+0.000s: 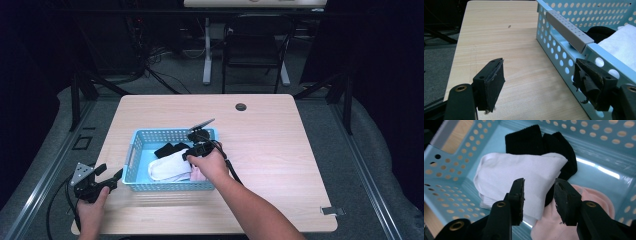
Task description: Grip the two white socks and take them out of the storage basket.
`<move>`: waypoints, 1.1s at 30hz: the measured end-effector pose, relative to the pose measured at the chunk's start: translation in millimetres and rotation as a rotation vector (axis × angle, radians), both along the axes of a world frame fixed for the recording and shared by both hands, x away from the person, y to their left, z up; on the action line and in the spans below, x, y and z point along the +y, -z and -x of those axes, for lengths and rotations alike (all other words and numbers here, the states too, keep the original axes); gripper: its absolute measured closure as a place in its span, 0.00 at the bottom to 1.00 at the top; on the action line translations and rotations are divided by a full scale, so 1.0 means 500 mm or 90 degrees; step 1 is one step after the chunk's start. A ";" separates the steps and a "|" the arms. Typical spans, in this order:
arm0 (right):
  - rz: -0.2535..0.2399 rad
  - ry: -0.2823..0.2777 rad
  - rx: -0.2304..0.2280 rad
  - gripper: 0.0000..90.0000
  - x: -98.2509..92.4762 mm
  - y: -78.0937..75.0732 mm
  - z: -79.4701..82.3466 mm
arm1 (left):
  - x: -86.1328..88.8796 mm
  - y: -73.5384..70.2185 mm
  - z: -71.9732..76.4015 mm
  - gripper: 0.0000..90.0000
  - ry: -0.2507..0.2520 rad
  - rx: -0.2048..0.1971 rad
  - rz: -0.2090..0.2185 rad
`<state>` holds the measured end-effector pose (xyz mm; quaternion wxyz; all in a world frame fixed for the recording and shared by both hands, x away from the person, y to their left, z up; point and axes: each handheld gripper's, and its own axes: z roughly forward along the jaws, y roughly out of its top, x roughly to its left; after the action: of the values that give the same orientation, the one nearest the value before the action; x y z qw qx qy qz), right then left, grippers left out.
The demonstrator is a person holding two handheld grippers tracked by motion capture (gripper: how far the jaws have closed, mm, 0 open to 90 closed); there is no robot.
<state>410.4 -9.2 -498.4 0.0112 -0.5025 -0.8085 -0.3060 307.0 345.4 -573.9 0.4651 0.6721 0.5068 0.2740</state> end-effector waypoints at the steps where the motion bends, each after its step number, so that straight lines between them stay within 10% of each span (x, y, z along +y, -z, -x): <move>1: 0.008 -0.004 0.009 0.67 0.003 0.005 -0.003 | 0.000 0.000 0.000 0.27 0.000 0.000 0.000; 16: 0.014 -0.006 0.097 0.72 0.023 0.045 -0.021 | 0.000 -0.001 0.000 0.27 0.000 -0.002 0.001; 33: -0.007 -0.068 -0.076 0.95 0.031 -0.009 0.022 | -0.001 -0.001 0.000 0.27 0.001 0.000 0.000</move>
<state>399.5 6.3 -494.1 -0.0178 -0.4393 -0.8319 -0.3387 307.0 344.7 -573.5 0.4653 0.6726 0.5060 0.2739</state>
